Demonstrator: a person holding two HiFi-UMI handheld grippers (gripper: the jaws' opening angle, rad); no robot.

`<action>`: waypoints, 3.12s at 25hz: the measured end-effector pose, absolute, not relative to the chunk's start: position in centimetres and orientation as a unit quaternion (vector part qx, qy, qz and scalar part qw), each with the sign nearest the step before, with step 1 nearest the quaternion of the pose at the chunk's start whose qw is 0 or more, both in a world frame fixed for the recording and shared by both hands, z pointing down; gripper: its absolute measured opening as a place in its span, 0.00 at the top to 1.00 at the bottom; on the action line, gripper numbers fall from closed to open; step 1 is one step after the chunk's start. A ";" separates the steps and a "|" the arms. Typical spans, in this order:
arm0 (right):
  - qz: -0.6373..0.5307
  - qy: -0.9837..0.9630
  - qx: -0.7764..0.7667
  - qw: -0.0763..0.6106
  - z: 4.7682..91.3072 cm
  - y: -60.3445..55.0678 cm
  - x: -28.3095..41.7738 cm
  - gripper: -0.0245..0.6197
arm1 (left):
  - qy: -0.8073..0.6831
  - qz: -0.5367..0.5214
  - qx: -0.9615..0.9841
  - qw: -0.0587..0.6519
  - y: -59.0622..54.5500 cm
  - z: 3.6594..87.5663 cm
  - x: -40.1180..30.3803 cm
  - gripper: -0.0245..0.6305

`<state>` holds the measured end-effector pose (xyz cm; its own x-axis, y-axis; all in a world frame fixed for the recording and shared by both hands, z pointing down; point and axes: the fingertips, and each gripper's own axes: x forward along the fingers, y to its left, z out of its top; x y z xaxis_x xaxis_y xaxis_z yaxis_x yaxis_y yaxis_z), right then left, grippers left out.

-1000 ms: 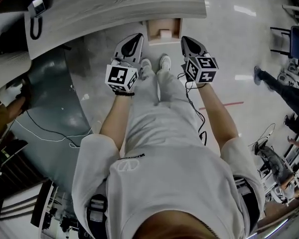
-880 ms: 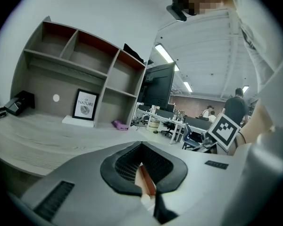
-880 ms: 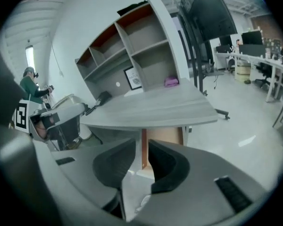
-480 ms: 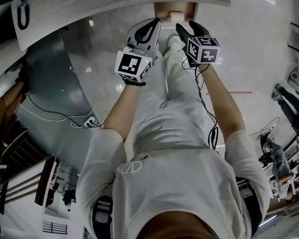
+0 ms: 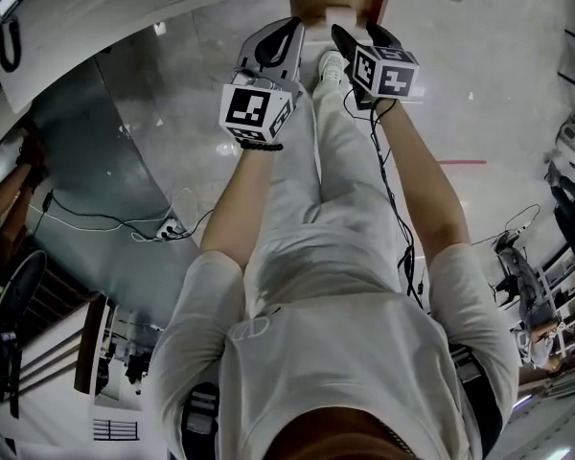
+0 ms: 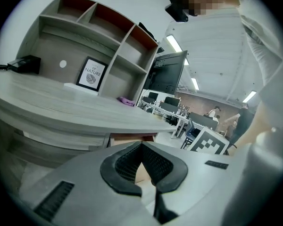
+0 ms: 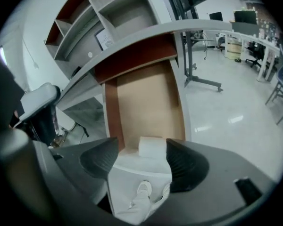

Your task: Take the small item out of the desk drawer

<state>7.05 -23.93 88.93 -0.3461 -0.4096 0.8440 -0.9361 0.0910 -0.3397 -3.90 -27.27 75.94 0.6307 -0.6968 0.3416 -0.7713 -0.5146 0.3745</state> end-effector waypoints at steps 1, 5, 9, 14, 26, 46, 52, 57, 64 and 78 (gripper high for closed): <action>0.455 -0.680 0.495 0.292 89.4 -24.0 7.0 0.46 | -0.423 0.073 0.867 0.253 -27.1 76.2 -3.9 0.96; 0.455 -0.677 0.489 0.309 91.2 -24.5 5.9 0.46 | -0.424 0.073 0.865 0.258 -26.7 77.5 -4.4 0.96; 0.452 -0.658 0.496 0.342 93.3 -24.7 5.9 0.46 | -0.424 0.068 0.863 0.265 -26.2 78.5 -5.0 0.96; 0.459 -0.642 0.504 0.351 95.5 -24.6 6.6 0.46 | -0.420 0.063 0.864 0.270 -25.8 79.2 -5.1 0.96; 0.454 -0.613 0.506 0.403 96.9 -24.8 6.2 0.35 | -0.414 0.059 0.864 0.282 -26.1 80.2 -5.1 0.96; 0.410 -0.607 0.521 0.439 97.0 -24.3 8.5 0.56 | -0.421 0.077 0.855 0.295 -25.0 81.6 -4.7 0.96; 0.416 -0.641 0.520 0.382 96.0 -24.7 7.6 0.56 | -0.425 0.076 0.852 0.296 -24.9 81.7 -5.0 0.96; 0.414 -0.656 0.521 0.355 95.2 -25.2 6.9 0.57 | -0.428 0.072 0.850 0.298 -25.2 81.7 -5.2 0.96; 0.420 -0.656 0.528 0.339 94.9 -24.7 7.4 0.57 | -0.428 0.073 0.851 0.296 -25.0 81.5 -5.0 0.96; 0.411 -0.666 0.541 0.307 87.8 -24.2 8.1 0.57 | -0.432 0.074 0.860 0.263 -25.7 76.2 -4.1 0.96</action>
